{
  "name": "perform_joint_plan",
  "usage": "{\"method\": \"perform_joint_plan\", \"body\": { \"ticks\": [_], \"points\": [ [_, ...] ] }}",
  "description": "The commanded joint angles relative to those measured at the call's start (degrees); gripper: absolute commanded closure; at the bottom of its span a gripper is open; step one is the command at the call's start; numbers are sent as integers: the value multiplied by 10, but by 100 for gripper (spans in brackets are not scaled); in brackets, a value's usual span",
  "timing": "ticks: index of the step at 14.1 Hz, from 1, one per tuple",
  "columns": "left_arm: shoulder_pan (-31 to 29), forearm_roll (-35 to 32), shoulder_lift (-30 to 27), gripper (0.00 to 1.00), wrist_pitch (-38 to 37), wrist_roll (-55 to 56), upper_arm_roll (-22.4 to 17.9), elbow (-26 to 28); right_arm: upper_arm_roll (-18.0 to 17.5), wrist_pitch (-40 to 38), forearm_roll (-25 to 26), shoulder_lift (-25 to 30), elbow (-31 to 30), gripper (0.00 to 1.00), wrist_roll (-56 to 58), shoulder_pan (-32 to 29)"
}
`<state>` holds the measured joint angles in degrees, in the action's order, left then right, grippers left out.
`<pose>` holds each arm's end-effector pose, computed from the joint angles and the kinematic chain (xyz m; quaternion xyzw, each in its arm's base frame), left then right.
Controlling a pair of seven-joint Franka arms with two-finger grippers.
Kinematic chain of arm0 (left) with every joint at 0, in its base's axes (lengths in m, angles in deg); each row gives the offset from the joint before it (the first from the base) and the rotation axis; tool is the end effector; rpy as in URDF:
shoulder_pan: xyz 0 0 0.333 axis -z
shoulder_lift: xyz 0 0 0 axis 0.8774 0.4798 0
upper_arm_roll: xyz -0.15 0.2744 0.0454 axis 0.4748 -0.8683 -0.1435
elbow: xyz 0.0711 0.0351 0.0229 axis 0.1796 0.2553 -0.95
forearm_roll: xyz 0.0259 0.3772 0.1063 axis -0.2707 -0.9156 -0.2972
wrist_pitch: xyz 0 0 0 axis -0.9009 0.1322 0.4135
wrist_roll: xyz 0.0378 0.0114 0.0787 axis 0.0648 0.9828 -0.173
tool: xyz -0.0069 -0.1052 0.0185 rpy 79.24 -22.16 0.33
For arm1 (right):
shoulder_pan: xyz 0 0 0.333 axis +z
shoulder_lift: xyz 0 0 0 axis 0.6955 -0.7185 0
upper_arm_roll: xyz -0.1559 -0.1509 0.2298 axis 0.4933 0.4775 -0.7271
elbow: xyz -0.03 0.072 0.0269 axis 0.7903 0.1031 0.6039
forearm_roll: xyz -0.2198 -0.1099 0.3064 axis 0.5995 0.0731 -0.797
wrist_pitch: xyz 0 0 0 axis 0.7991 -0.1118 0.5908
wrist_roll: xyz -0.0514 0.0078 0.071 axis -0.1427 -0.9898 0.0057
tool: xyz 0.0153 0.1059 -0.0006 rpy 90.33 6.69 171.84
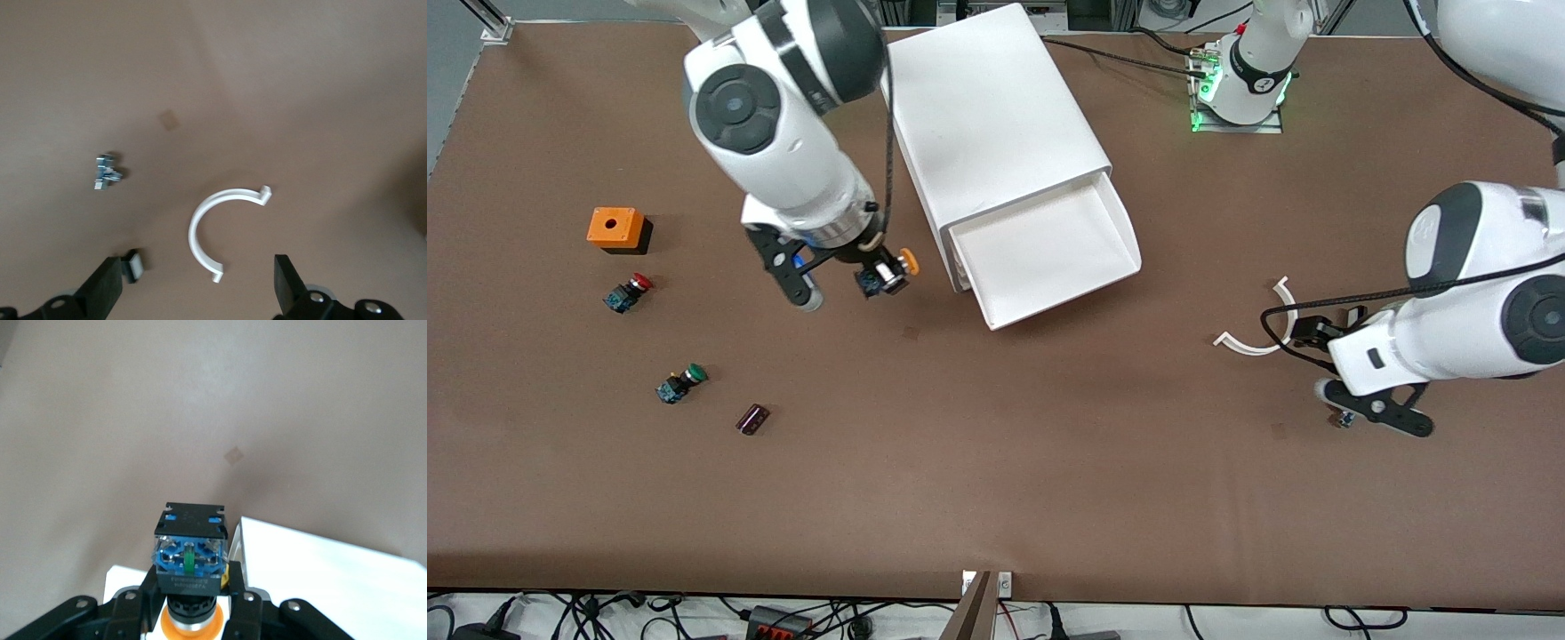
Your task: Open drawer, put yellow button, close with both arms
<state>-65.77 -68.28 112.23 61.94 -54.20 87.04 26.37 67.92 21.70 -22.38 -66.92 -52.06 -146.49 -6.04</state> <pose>0.6904 -0.0538 0.4529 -0.9811 0.1751 0.0790 0.0226 0.5687 0.3851 0.5021 -0.8823 0.4659 0.0438 0.0507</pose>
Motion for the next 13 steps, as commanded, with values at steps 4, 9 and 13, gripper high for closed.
{"method": "perform_joint_plan", "body": {
  "ticks": [4, 9, 13],
  "points": [
    [-23, 6, -48, 0, -25, 108, 9, 8, 4, 100, -54, -41, 28, 100, -195, 63],
    [-47, 47, -221, 0, 102, 113, 9, 247, 5, 108, -54, -82, 50, 100, -283, 105],
    [-49, 65, -283, 0, 67, 113, 7, 282, 4, 112, -55, -99, 65, 100, -329, 123]
  ]
}}
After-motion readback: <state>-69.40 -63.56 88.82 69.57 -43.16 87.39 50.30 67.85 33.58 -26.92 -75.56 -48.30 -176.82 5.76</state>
